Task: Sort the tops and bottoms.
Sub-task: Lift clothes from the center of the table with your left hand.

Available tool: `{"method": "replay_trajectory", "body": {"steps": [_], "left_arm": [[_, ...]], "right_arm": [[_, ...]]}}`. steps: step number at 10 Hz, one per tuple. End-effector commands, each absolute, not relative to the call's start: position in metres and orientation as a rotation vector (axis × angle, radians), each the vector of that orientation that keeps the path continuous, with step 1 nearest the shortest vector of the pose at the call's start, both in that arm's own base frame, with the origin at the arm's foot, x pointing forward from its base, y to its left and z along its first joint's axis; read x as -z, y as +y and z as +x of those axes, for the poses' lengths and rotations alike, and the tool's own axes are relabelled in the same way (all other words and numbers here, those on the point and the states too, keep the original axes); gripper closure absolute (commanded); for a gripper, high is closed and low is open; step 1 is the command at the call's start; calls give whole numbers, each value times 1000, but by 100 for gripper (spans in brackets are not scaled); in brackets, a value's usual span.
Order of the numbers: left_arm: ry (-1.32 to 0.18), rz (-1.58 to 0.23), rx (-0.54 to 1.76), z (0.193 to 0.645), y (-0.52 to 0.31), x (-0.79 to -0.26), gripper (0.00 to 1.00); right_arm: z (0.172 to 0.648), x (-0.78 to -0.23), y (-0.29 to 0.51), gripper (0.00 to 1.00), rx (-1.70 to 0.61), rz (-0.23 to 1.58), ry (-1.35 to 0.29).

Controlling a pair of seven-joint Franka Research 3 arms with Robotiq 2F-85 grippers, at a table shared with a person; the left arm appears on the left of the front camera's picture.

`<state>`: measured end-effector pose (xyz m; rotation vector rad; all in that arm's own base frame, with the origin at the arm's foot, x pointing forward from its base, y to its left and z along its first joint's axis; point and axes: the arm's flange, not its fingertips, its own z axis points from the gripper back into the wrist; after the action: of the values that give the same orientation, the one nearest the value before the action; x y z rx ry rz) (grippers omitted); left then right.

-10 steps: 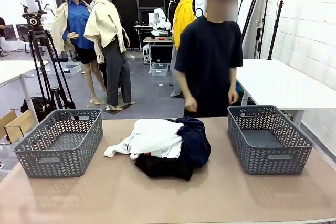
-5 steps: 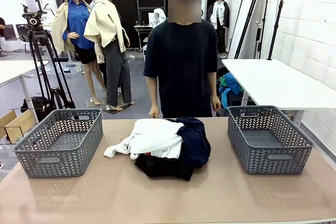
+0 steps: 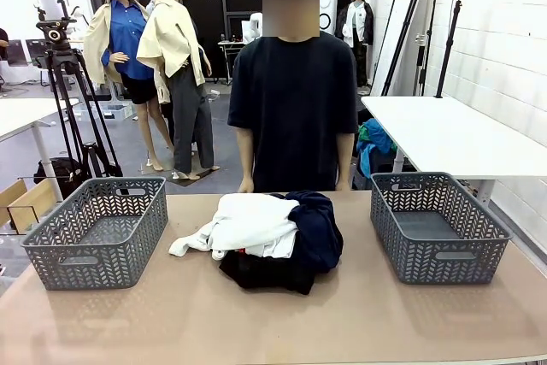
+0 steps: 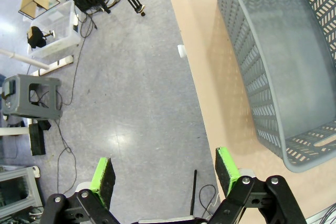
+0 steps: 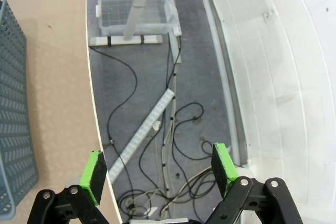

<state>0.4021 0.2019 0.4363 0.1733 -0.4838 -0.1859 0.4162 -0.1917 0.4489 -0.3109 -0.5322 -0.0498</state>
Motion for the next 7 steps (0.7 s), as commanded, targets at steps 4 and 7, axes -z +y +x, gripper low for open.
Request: {"method": "replay_trajectory", "body": {"steps": [4, 7], "left_arm": [[-480, 190, 173, 402, 203, -437, 0], [-484, 173, 186, 402, 202, -436, 0]], "right_arm": [[417, -449, -192, 0, 46, -312, -529], [417, -449, -192, 0, 46, -312, -529]]}}
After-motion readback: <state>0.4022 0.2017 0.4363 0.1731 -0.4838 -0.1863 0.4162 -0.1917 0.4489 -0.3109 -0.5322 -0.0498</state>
